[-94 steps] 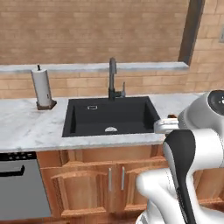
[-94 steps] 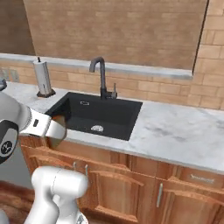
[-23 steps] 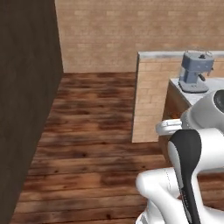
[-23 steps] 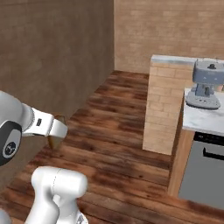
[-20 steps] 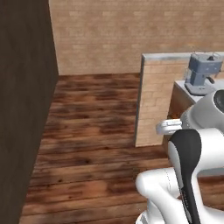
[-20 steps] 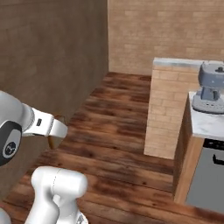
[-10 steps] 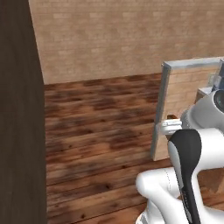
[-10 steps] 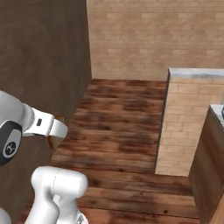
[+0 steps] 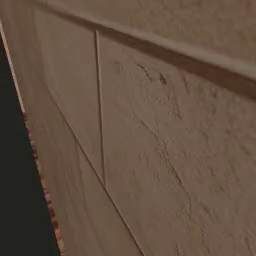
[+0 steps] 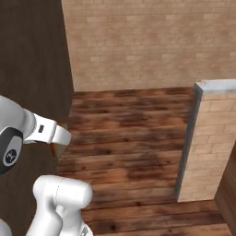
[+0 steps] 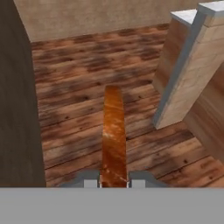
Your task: Start the toaster. Once the lever pops up, take the bread to the plate on the dining counter.
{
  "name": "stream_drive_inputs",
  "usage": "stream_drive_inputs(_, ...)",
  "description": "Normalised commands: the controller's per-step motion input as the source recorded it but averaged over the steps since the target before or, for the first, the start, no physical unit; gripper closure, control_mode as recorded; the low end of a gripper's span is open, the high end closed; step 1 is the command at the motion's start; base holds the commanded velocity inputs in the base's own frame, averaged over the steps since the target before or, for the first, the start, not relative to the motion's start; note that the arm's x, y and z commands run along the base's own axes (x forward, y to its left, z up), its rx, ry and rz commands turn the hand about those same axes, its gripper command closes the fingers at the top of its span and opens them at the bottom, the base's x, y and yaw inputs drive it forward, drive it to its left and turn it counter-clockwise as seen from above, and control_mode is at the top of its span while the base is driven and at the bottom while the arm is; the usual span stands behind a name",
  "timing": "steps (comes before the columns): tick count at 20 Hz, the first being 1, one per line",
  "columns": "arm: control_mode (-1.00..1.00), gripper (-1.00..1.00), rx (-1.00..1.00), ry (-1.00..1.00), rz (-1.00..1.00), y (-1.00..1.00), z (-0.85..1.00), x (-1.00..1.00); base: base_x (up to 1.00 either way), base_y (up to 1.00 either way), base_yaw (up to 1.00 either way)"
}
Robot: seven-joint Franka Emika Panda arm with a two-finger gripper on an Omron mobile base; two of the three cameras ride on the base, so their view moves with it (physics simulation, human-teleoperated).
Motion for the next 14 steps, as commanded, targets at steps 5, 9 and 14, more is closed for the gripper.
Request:
stream_drive_inputs(5,1.0,1.0,0.0,0.0,0.0,0.0,0.0,0.0,1.0,0.91,-0.46)
stream_drive_inputs(9,1.0,1.0,0.0,0.0,0.0,0.0,0.0,0.0,1.0,0.91,-0.52)
stream_drive_inputs(14,1.0,1.0,0.0,0.0,0.0,0.0,0.0,0.0,1.0,0.96,-0.54)
